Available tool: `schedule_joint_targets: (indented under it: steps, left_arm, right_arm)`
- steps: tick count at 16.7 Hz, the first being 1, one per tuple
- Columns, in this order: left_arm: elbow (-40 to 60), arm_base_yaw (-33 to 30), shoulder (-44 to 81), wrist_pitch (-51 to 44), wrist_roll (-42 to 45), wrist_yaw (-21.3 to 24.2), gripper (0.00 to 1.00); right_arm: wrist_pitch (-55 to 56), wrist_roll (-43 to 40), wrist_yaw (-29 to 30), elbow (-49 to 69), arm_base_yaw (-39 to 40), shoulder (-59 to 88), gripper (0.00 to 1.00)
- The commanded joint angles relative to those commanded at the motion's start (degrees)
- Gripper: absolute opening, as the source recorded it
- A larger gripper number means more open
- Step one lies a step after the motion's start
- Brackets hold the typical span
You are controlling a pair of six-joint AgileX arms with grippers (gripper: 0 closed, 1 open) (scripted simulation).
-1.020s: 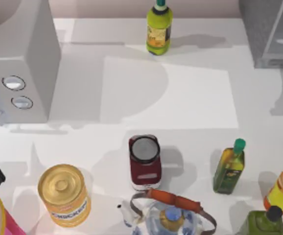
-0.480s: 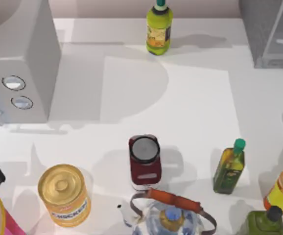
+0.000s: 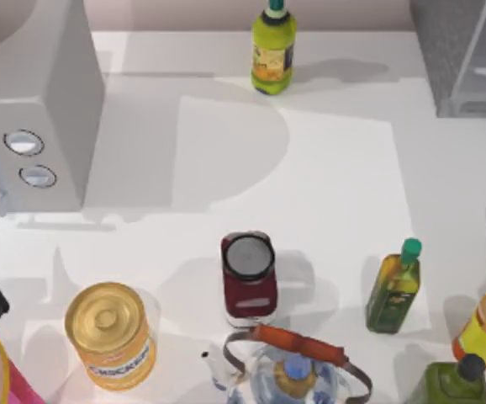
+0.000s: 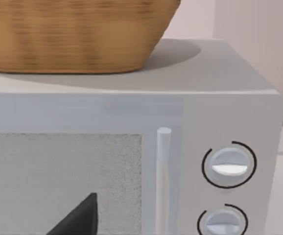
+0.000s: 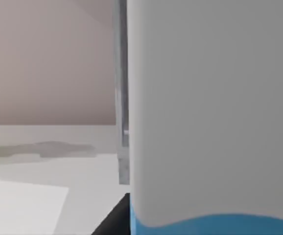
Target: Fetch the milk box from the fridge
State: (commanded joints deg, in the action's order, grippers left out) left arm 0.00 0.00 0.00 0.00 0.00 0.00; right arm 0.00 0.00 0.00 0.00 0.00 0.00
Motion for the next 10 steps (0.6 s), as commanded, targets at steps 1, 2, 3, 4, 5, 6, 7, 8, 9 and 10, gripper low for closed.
schedule_joint_targets:
  steps: [1, 2, 3, 4, 5, 6, 7, 8, 9, 10]
  left_arm:
    - [0.00, 0.00, 0.00, 0.00, 0.00, 0.00, 1.00]
    - [0.00, 0.00, 0.00, 0.00, 0.00, 0.00, 1.00]
    - [0.00, 0.00, 0.00, 0.00, 0.00, 0.00, 1.00]
    - [0.00, 0.00, 0.00, 0.00, 0.00, 0.00, 1.00]
    - [0.00, 0.00, 0.00, 0.00, 0.00, 0.00, 1.00]
    - [0.00, 0.00, 0.00, 0.00, 0.00, 0.00, 1.00]
    - [0.00, 0.00, 0.00, 0.00, 0.00, 0.00, 1.00]
    - [0.00, 0.00, 0.00, 0.00, 0.00, 0.00, 1.00]
    - [0.00, 0.00, 0.00, 0.00, 0.00, 0.00, 1.00]
    - [0.00, 0.00, 0.00, 0.00, 0.00, 0.00, 1.00]
  right_arm:
    - [0.00, 0.00, 0.00, 0.00, 0.00, 0.00, 0.00]
    - [0.09, 0.10, -0.08, 0.11, -0.18, 0.24, 0.00]
    - [0.09, 0.10, -0.08, 0.11, -0.18, 0.24, 0.00]
    - [0.61, 0.09, -0.27, 0.34, -0.05, 0.81, 0.00]
    - [1.69, 0.05, -0.65, 0.83, 0.22, 1.99, 0.00]
    - [3.29, 0.01, -1.19, 1.56, 0.60, 3.79, 0.00]
    - [5.35, -0.04, -1.88, 2.50, 1.07, 6.21, 0.00]
    - [7.83, -0.08, -2.70, 3.62, 1.64, 9.23, 0.00]
    - [10.67, -0.12, -3.63, 4.89, 2.27, 12.87, 0.00]
    - [13.79, -0.15, -4.65, 6.29, 2.97, 17.10, 0.00]
